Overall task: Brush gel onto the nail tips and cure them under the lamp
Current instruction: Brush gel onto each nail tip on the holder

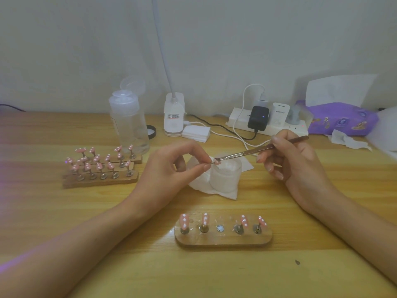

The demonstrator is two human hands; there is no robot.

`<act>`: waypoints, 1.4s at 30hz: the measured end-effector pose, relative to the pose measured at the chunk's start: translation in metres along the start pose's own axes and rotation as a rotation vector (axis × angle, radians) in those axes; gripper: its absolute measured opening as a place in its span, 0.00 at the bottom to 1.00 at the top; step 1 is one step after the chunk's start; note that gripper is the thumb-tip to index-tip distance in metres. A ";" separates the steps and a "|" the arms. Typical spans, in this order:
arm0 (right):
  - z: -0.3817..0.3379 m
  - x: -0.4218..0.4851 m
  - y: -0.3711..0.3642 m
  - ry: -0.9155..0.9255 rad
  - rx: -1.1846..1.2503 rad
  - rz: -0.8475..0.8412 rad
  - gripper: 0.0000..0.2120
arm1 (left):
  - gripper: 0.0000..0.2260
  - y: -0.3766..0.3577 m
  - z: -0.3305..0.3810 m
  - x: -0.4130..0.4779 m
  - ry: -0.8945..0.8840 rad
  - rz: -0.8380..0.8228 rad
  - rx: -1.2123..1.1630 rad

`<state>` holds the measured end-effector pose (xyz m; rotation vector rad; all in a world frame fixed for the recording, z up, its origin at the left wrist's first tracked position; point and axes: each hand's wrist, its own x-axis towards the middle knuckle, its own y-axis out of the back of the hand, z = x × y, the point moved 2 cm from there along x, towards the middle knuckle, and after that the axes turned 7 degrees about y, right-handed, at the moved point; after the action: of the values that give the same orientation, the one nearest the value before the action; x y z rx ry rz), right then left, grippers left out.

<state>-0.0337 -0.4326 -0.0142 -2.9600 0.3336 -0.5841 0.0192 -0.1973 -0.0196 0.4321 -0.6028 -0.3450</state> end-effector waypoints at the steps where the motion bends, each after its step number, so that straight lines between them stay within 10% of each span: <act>1: 0.000 0.000 0.001 -0.007 0.001 0.024 0.13 | 0.04 0.000 0.000 0.000 -0.002 0.001 0.005; 42: 0.002 0.000 -0.003 -0.003 -0.017 0.035 0.12 | 0.04 0.002 0.002 -0.001 0.038 -0.010 -0.009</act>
<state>-0.0330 -0.4298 -0.0154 -2.9647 0.3920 -0.5751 0.0174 -0.1952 -0.0179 0.4318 -0.5623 -0.3488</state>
